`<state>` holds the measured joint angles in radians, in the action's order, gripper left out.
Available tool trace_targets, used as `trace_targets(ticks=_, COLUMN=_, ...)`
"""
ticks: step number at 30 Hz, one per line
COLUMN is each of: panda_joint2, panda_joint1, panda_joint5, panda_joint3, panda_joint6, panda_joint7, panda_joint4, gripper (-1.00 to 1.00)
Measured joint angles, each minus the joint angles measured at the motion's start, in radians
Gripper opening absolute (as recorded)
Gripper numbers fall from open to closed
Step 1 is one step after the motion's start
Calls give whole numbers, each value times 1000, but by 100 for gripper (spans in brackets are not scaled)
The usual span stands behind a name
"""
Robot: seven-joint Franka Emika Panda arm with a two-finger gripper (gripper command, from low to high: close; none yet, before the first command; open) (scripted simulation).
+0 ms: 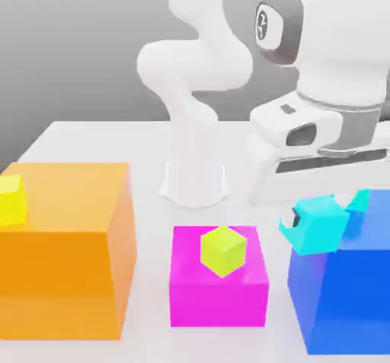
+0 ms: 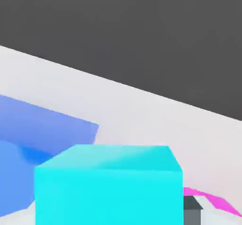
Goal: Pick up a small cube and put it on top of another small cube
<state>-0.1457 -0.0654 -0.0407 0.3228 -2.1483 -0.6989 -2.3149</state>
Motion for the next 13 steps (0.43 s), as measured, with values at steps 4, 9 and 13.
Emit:
trace_targets(ticks=4, panda_joint2=-151, panda_joint1=-72, panda_joint5=-73, panda_joint3=15, panda_joint6=99, panda_joint7=115, panda_joint4=-32, gripper=-100)
trace_targets(ticks=9, panda_joint2=-208, panda_joint1=-128, panda_joint5=-110, panda_joint3=42, panda_joint6=49, panda_joint7=155, panda_joint4=-123, gripper=-100)
trace_targets(ticks=13, panda_joint2=-186, panda_joint1=-126, panda_joint5=-111, panda_joint3=54, panda_joint6=-15, panda_joint7=154, panda_joint4=-165, gripper=100)
